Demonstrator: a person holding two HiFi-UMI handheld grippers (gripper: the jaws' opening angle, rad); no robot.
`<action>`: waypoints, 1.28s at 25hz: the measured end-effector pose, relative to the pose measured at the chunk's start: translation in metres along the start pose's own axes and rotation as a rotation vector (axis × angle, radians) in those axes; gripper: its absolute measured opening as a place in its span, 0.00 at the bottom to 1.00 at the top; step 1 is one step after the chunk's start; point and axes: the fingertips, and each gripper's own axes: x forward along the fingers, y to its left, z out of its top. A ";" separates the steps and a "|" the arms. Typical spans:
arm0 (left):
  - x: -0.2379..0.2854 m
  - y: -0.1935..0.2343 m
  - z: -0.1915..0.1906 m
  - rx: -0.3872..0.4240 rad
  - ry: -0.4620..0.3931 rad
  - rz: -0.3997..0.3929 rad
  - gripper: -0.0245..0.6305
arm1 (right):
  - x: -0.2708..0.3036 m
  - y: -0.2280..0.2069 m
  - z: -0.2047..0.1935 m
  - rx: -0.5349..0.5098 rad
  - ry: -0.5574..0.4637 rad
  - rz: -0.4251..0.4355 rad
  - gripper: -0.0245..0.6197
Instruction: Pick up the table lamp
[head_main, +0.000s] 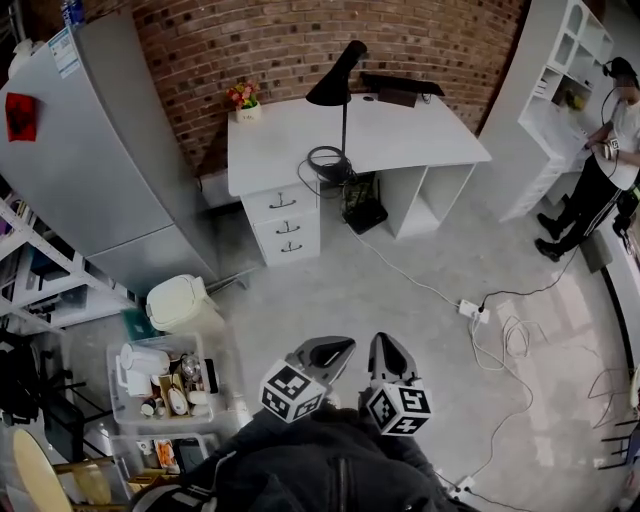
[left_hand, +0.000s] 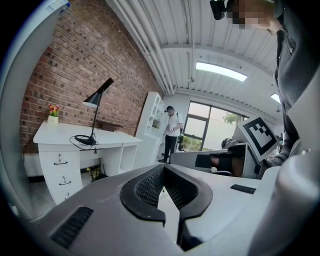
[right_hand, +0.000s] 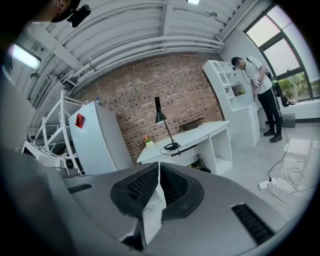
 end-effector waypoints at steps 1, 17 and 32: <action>0.004 0.003 0.001 -0.001 -0.002 0.005 0.05 | 0.005 -0.002 0.002 -0.003 0.001 0.005 0.06; 0.018 0.030 0.000 -0.050 0.010 0.062 0.05 | 0.044 -0.006 0.006 0.007 0.039 0.059 0.06; 0.070 0.106 0.030 -0.047 0.010 0.060 0.05 | 0.117 -0.036 0.023 0.032 0.055 0.015 0.06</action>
